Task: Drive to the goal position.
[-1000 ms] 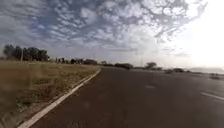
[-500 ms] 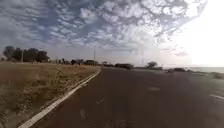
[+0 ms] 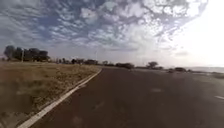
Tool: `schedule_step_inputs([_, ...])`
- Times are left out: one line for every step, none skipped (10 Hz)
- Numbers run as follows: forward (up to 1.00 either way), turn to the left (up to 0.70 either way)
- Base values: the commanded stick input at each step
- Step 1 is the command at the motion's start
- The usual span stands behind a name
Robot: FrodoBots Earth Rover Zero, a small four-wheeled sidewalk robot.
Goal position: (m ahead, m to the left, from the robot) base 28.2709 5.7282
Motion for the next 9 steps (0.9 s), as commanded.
schedule_step_inputs([0.45, 0.00])
schedule_step_inputs([0.45, 0.00])
schedule_step_inputs([0.45, 0.00])
schedule_step_inputs([0.45, 0.00])
schedule_step_inputs([0.45, 0.00])
schedule_step_inputs([0.45, 0.00])
schedule_step_inputs([0.45, 0.00])
schedule_step_inputs([0.45, 0.00])
schedule_step_inputs([0.45, 0.00])
